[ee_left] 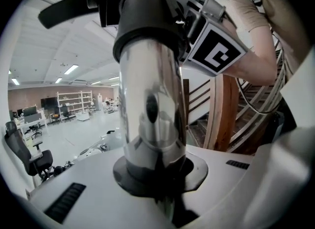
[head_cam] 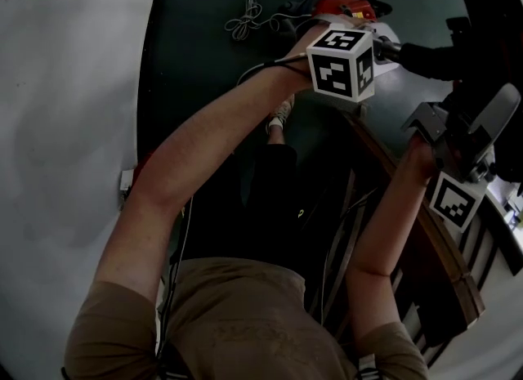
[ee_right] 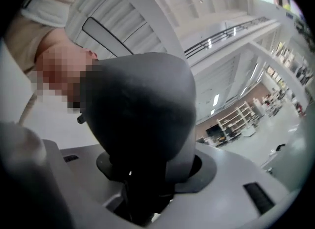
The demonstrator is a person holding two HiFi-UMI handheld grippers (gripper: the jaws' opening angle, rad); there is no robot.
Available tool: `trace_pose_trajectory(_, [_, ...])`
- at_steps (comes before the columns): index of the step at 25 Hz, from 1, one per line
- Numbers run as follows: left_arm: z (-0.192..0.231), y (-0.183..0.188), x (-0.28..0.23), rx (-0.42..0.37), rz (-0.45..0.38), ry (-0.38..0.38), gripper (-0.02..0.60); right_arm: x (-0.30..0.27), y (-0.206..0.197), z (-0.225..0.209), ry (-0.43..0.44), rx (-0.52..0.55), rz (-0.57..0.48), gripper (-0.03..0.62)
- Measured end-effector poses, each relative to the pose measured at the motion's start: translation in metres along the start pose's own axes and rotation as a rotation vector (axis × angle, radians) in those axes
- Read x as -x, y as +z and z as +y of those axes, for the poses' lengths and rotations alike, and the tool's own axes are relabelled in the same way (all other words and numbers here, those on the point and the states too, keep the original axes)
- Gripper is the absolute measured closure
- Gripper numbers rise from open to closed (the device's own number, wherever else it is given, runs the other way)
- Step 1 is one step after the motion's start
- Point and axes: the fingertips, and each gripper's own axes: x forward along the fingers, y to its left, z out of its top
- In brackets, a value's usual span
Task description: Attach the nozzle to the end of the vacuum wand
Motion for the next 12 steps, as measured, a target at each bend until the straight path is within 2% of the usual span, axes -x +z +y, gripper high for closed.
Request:
trace_pose_trajectory(3, [-0.005,-0.001,0.003,-0.024,-0.013,-0.074,0.543,-0.006,-0.005,0.006,0.172,-0.059,0.036,0.378])
trace_pose_trajectory(5, [-0.007,-0.001,0.004,-0.03,-0.029,-0.125,0.543,-0.011,-0.007,0.013,0.264,-0.061,0.045,0.378])
trace_pose_trajectory(7, [-0.009,0.001,0.006,-0.02,-0.057,-0.164,0.543,-0.013,-0.008,0.014,0.299,-0.05,0.049,0.378])
trace_pose_trajectory(10, [-0.019,0.004,0.016,-0.004,-0.104,-0.191,0.448,-0.012,-0.008,0.02,0.302,-0.061,0.049,0.378])
trace_pose_trajectory(12, [-0.022,0.004,0.027,0.015,-0.138,-0.165,0.408,-0.013,-0.01,0.025,0.3,-0.101,0.038,0.376])
